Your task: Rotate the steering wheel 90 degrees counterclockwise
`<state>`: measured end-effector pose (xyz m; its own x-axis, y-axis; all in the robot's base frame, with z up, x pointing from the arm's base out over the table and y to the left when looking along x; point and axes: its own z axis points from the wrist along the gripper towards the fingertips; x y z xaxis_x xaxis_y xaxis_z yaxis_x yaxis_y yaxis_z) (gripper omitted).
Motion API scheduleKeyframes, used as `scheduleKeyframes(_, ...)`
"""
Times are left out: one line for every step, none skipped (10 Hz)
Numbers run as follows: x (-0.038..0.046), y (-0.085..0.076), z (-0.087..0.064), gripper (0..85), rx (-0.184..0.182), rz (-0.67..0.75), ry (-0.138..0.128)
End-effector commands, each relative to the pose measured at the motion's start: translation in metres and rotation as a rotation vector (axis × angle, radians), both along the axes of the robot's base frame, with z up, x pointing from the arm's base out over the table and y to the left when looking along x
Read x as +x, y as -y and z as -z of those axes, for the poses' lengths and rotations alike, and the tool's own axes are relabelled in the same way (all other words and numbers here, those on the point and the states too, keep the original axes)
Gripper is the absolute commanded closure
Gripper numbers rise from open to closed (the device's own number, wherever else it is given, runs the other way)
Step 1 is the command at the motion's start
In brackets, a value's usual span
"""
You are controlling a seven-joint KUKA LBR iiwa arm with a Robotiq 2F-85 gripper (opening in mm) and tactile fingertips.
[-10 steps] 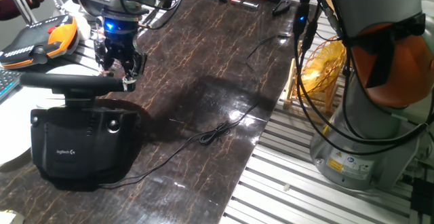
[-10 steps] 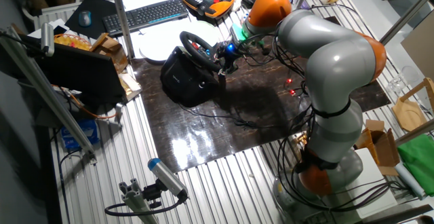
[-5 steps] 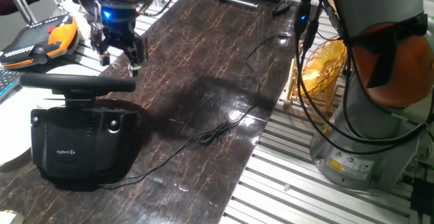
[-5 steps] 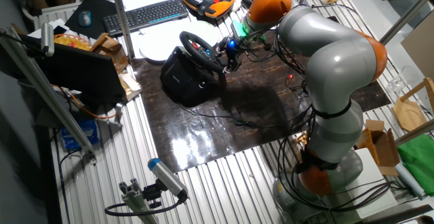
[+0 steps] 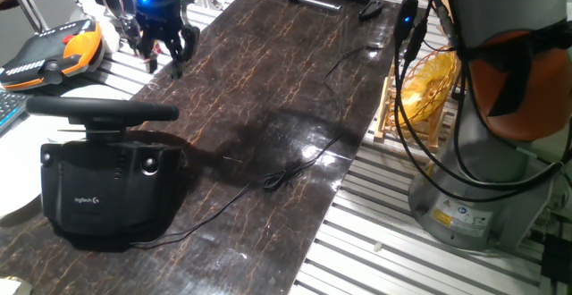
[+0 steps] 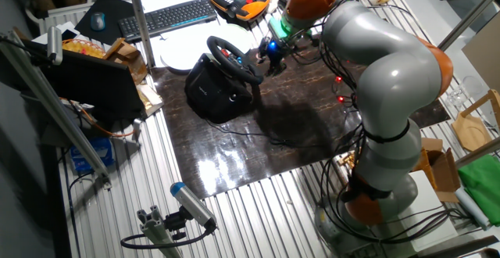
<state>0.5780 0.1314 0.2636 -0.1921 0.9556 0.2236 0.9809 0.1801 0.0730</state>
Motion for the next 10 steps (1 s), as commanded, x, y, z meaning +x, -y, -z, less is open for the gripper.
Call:
scheduleKeyframes(0.0007,0.002,-0.002,47.3,-0.036,-0.045,0.008)
scheduleKeyframes(0.0016,0.006,-0.008,59.7,-0.079,-0.096,0.017)
scheduleKeyframes(0.0009,0.01,-0.01,76.7,-0.098,-0.132,0.022)
scheduleKeyframes(-0.0019,0.014,-0.012,84.3,-0.11,-0.166,0.027)
scheduleKeyframes(-0.006,0.018,-0.016,84.3,-0.118,-0.201,0.033)
scheduleKeyframes(-0.0124,0.022,-0.02,84.3,-0.136,-0.247,0.042)
scheduleKeyframes(-0.0182,0.025,-0.022,84.3,-0.157,-0.289,0.055)
scheduleKeyframes(-0.0226,0.027,-0.023,84.3,-0.186,-0.322,0.065)
scheduleKeyframes(-0.0268,0.031,-0.025,84.3,-0.212,-0.354,0.078)
scheduleKeyframes(-0.0319,0.037,-0.025,84.3,-0.225,-0.401,0.086)
